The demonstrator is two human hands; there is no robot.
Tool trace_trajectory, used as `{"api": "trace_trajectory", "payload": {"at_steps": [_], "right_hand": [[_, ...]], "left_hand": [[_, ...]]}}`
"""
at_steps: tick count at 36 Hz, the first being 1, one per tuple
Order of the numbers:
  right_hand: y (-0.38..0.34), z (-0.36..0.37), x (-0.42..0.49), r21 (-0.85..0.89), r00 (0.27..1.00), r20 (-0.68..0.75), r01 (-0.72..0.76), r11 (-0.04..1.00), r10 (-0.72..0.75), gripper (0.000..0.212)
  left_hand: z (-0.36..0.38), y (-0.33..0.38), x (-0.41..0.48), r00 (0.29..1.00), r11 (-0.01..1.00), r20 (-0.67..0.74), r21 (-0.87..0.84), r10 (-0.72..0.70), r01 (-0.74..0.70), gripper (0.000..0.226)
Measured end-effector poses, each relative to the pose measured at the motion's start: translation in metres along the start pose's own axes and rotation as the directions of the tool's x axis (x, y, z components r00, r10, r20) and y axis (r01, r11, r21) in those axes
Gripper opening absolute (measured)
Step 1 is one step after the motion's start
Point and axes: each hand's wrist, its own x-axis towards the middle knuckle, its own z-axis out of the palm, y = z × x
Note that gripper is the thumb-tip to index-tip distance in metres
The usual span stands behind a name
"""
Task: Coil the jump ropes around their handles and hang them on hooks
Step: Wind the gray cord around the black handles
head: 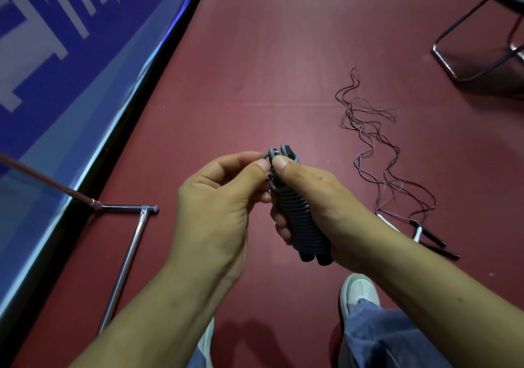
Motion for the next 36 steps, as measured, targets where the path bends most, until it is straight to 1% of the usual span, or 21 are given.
{"api": "trace_trajectory", "payload": {"at_steps": [3,5,8,13,16,21,24,26,27,29,32,34,36], "right_hand": [[0.002,0.000,0.001,0.002,1.000,0.006,0.001,1.000,-0.001,0.044],[0.002,0.001,0.002,0.005,1.000,0.016,0.008,1.000,-0.008,0.044],[0.000,0.001,0.002,-0.002,0.999,0.038,0.013,1.000,-0.013,0.045],[-0.003,-0.003,-0.002,-0.042,0.994,0.104,-0.027,0.999,0.031,0.049],[-0.004,-0.004,-0.004,-0.029,0.989,0.129,-0.068,0.997,0.071,0.047],[-0.008,-0.007,-0.006,-0.046,0.973,0.168,-0.155,0.987,0.160,0.049],[-0.010,-0.010,-0.006,-0.070,0.960,0.192,-0.192,0.979,0.202,0.048],[-0.010,-0.011,-0.007,-0.120,0.962,0.170,-0.194,0.974,0.213,0.048],[-0.009,-0.011,-0.007,-0.154,0.967,0.149,-0.184,0.971,0.207,0.046],[-0.008,-0.010,-0.006,-0.231,0.978,0.106,-0.151,0.961,0.179,0.040],[-0.005,-0.010,-0.006,-0.333,0.986,0.070,-0.117,0.936,0.148,0.034],[-0.004,-0.010,-0.007,-0.384,0.986,0.051,-0.125,0.915,0.156,0.034],[-0.002,-0.008,-0.007,-0.416,0.988,0.021,-0.131,0.900,0.153,0.037]], "left_hand": [[0.002,0.001,0.000,0.999,0.996,-0.018,-0.073,-0.043,0.041,0.007],[0.002,0.001,0.001,0.999,0.997,-0.010,-0.073,-0.037,0.036,0.007],[0.001,0.001,0.004,1.000,1.000,0.015,-0.016,0.016,-0.016,0.009],[-0.008,0.000,0.007,0.986,0.976,0.098,0.155,0.136,-0.151,0.017],[-0.011,0.001,0.010,0.979,0.977,0.155,0.148,0.130,-0.153,0.011],[-0.014,0.001,0.011,0.979,0.979,0.166,0.148,0.115,-0.141,0.006],[-0.016,0.005,0.015,0.972,0.970,0.207,0.193,0.109,-0.150,0.010],[-0.022,0.014,0.021,0.955,0.925,0.266,0.316,0.129,-0.213,0.020],[-0.024,0.021,0.024,0.941,0.878,0.311,0.402,0.136,-0.260,0.021],[-0.027,0.033,0.028,0.905,0.778,0.413,0.534,0.103,-0.332,0.015],[-0.028,0.041,0.028,0.866,0.645,0.500,0.655,0.022,-0.394,0.012],[-0.027,0.041,0.028,0.850,0.534,0.527,0.717,0.006,-0.449,0.010],[-0.028,0.040,0.029,0.854,0.461,0.519,0.753,0.023,-0.470,0.009]]}}
